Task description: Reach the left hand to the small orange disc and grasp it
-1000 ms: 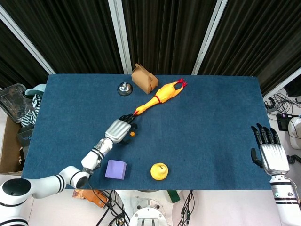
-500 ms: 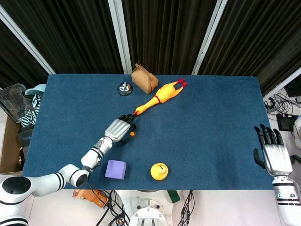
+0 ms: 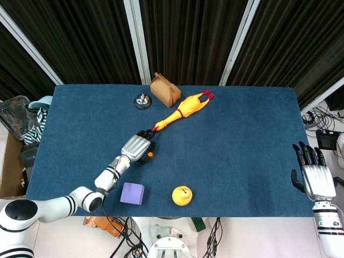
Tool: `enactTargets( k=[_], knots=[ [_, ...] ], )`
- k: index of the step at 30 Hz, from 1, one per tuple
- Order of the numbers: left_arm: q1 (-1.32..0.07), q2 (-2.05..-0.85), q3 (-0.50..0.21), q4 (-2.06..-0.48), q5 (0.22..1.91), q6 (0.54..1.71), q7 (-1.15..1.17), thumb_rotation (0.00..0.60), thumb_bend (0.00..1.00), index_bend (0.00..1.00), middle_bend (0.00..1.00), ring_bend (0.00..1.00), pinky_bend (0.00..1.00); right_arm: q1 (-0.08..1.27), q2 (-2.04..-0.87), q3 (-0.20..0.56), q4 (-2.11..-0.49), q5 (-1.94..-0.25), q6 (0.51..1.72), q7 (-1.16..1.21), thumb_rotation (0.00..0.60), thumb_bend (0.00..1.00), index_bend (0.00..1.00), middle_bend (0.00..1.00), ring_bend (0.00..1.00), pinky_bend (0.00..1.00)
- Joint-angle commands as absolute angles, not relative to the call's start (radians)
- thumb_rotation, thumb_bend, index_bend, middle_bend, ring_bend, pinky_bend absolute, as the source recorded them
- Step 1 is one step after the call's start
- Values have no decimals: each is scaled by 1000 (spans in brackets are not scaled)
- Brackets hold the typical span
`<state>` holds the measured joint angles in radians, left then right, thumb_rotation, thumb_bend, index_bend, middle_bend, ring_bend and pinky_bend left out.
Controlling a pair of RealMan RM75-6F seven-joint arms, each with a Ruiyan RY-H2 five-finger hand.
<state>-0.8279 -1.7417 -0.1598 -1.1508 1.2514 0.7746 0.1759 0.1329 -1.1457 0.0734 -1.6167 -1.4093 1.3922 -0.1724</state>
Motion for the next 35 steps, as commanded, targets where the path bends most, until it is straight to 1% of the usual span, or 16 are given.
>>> enactTargets(
  k=[1, 5, 10, 18, 23, 29, 35],
  knots=[
    [-827, -1728, -159, -1160, 1241, 779, 195, 600, 313, 515, 43, 0, 125, 133, -1145, 74, -1617, -1409, 1392, -171, 600, 694, 0, 34, 105, 77],
    [-821, -1679, -163, -1219, 1228, 801, 237, 600, 319, 516, 44, 0, 125, 134, -1146, 73, -1615, -1412, 1390, -170, 600, 694, 1, 34, 105, 77],
    [-806, -1585, -170, -1351, 1209, 846, 308, 600, 320, 516, 45, 0, 125, 135, -1147, 72, -1621, -1415, 1391, -177, 600, 695, 0, 34, 105, 77],
    [-776, -1400, -176, -1583, 1162, 919, 428, 600, 320, 516, 49, 0, 125, 140, -1152, 71, -1624, -1419, 1385, -184, 600, 694, 0, 34, 106, 77],
    [-754, -1289, -199, -1695, 1176, 991, 446, 600, 320, 516, 52, 0, 125, 147, -1158, 70, -1624, -1424, 1378, -190, 600, 694, 0, 33, 106, 77],
    [-742, -1183, -229, -1779, 1211, 1043, 437, 600, 320, 516, 58, 0, 125, 154, -1167, 71, -1622, -1422, 1367, -197, 600, 694, 0, 34, 106, 77],
    [-746, -1112, -244, -1835, 1216, 1050, 448, 600, 320, 516, 59, 0, 125, 156, -1168, 72, -1617, -1419, 1366, -195, 600, 694, 0, 34, 106, 77]
  ],
)
